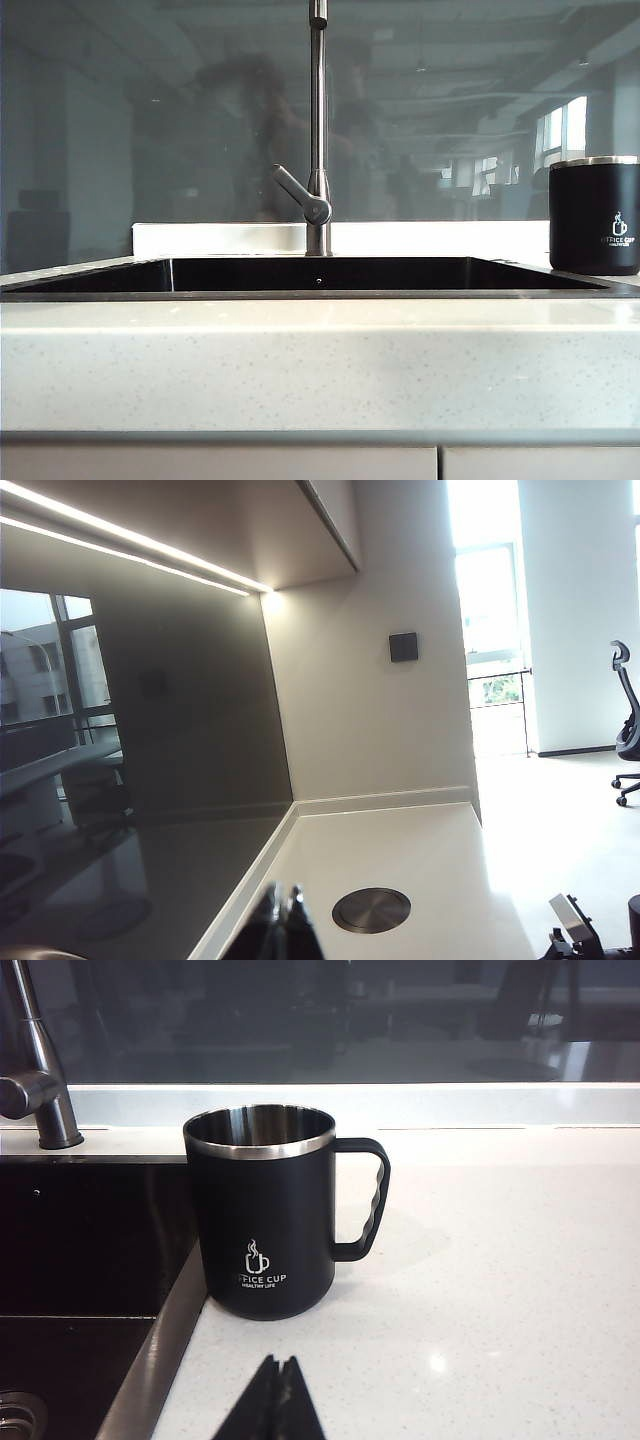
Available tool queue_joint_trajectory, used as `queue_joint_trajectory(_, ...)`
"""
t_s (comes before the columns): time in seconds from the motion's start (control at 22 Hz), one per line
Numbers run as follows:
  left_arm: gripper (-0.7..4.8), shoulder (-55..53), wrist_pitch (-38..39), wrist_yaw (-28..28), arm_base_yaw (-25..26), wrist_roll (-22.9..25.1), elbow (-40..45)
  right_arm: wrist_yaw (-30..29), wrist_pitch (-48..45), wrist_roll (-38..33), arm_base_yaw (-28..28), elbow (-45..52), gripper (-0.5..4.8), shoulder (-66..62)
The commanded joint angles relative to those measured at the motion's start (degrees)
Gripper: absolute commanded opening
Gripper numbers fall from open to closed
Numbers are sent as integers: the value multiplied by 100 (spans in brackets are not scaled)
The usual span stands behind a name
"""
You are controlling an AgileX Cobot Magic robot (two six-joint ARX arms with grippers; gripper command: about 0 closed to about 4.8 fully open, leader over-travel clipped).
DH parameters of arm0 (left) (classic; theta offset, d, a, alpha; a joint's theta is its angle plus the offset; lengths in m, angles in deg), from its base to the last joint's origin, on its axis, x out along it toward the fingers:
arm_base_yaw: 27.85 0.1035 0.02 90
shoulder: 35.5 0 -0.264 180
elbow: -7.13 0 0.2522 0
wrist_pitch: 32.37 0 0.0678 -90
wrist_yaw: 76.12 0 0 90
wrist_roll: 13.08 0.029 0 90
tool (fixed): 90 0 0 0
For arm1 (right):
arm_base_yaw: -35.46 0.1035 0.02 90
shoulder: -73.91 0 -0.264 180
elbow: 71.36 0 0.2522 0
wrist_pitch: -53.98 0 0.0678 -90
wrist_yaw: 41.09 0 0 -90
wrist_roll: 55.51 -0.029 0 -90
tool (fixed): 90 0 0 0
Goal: Pick up the mug next to the sink, go to the faucet to get some water, pour the water into the sink, and finally put the mug back to its place.
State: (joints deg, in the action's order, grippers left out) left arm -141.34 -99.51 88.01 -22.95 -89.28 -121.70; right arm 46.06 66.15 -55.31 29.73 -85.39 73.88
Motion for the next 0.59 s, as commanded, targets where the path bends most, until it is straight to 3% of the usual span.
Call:
queue_joint_trajectory(0.05, -4, 31, -107, 188, 4, -227, -22, -7, -101, -22, -4, 20, -5, 11)
queue_joint_trajectory(0.23, -4, 50, 372, 387, -15, 243, -22, -7, -101, -22, -4, 20, -5, 11)
queue_joint_trajectory(0.45, -4, 476, 2730, 437, -85, 1709, -20, -7, -103, -22, -4, 20, -5, 11)
queue_joint_trajectory(0.5, -4, 754, 4376, 400, -83, 2741, -20, -7, -101, -20, -4, 20, -5, 11)
queue_joint_trajectory(0.54, -4, 927, 5447, 271, -83, 3541, -20, -9, -101, -20, -4, 20, -5, 11)
queue_joint_trajectory(0.59, -4, 1222, 7259, -195, -83, 4911, -22, -7, -101, -20, -4, 20, -5, 11)
